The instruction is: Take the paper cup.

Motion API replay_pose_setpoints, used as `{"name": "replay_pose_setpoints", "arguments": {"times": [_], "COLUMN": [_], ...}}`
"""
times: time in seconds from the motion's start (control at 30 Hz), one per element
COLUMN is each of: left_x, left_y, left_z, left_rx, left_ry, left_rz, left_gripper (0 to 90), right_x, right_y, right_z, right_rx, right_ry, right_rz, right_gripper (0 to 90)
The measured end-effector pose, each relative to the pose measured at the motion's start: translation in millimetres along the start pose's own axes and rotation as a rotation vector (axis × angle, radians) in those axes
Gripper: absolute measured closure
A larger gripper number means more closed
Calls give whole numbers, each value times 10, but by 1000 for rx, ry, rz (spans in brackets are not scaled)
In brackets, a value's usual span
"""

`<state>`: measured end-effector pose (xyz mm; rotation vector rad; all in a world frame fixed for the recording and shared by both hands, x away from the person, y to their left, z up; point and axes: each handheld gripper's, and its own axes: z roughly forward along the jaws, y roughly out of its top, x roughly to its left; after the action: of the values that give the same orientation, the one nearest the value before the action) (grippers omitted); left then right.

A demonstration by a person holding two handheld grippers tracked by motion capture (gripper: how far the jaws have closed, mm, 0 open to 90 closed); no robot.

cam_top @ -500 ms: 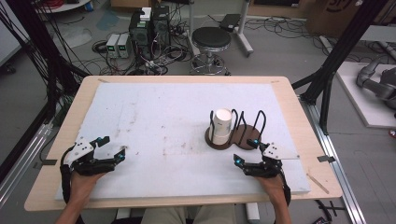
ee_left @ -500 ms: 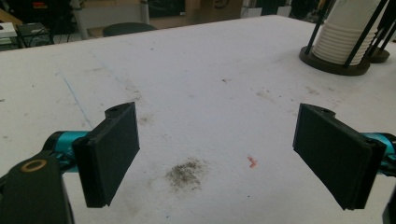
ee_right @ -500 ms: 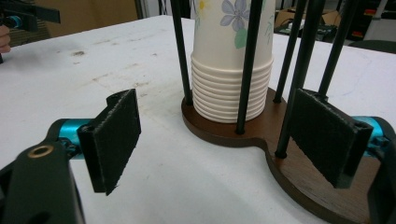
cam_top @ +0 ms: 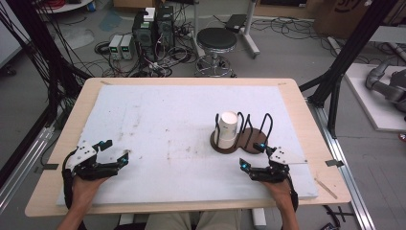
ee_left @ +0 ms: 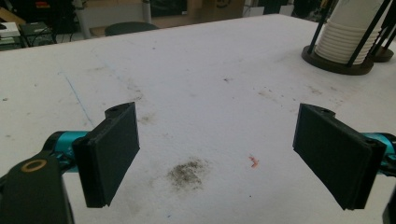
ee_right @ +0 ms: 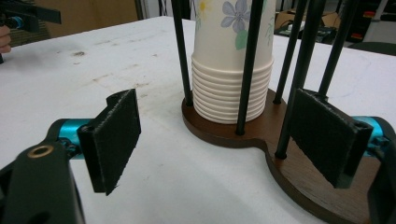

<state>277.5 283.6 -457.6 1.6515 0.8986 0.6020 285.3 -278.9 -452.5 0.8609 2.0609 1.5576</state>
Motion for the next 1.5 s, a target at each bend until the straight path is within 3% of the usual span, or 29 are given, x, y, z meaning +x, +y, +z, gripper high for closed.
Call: {"name": "replay_pose_setpoints", "arguments": {"times": [0.37, 0.4, 0.5, 0.53, 0.63, 0.9, 1.07, 1.17, 1.5], "left_x": [-2, -3, -1, -1, 0, 7, 2, 0, 0], "left_y": [1, 1, 1, 0, 0, 1, 2, 1, 3], "left_z": [-2, -2, -2, -2, 0, -1, 2, 2, 5], "left_rx": [1, -1, -1, -2, -1, 1, 1, 0, 5], "left_ry": [7, 8, 7, 10, 9, 5, 7, 7, 6], "left_rz": [6, 6, 5, 0, -3, -7, -3, -3, -3], "left_gripper": [142, 141, 140, 140, 140, 140, 140, 140, 140], "right_x": [9, 7, 24, 40, 52, 68, 69, 53, -21], "right_y": [5, 5, 24, 62, 108, 323, 480, 679, 1092], "right_z": [-2, -16, -39, -72, -107, -195, -228, -261, -319], "right_rx": [-7, -9, -11, -40, -61, -87, -71, -63, -38], "right_ry": [-5, 6, 9, -3, 5, 7, 27, 36, 36], "right_rz": [-20, 1, 2, -18, -17, -32, -44, -57, -101], "right_gripper": [175, 175, 175, 175, 176, 175, 175, 149, 148]}}
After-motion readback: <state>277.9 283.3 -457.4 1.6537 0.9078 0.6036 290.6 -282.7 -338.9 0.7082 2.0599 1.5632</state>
